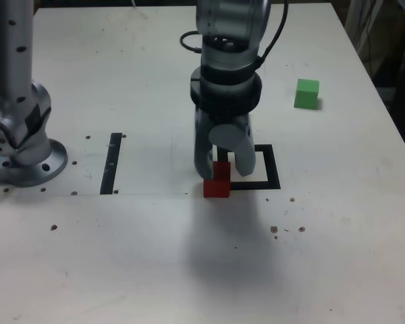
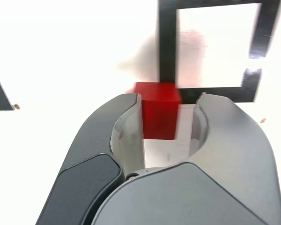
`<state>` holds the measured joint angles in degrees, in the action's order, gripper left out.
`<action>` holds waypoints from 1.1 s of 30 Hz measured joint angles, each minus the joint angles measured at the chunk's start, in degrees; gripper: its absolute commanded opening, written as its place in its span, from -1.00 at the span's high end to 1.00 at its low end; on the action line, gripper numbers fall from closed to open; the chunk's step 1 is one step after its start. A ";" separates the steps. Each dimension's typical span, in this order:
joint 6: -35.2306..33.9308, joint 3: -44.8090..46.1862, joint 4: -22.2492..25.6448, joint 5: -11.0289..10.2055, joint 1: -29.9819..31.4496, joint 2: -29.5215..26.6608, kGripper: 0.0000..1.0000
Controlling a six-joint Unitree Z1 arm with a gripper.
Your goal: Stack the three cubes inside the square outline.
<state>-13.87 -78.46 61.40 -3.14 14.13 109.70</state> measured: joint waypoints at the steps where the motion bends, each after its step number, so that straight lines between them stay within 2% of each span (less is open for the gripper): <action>1: 0.68 -0.32 -0.25 -0.10 -0.10 0.35 0.73; 5: 1.64 -0.67 -0.39 -0.24 -0.68 1.78 0.72; 7: 1.64 -0.66 0.07 -0.69 -0.77 1.74 0.59; 8: 1.59 -0.66 0.33 -1.16 -0.78 1.66 0.43; 13: 1.86 -1.26 4.40 -3.03 -0.81 -0.22 -0.64; 15: 2.87 -2.82 7.70 -3.05 -0.81 -0.70 -0.87; 18: 3.76 -4.65 12.83 -3.10 -0.81 -1.97 -0.97; 21: 3.79 -5.41 15.46 -3.43 -0.81 -4.14 -0.99; 24: 4.14 -5.15 15.52 -3.16 -0.82 -4.93 -0.99; 30: 4.26 -2.49 11.59 0.49 -0.47 -5.19 -0.99; 33: 3.90 -2.27 10.37 1.56 0.22 -4.38 -0.98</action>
<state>-9.96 -80.73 71.77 -1.58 14.35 105.32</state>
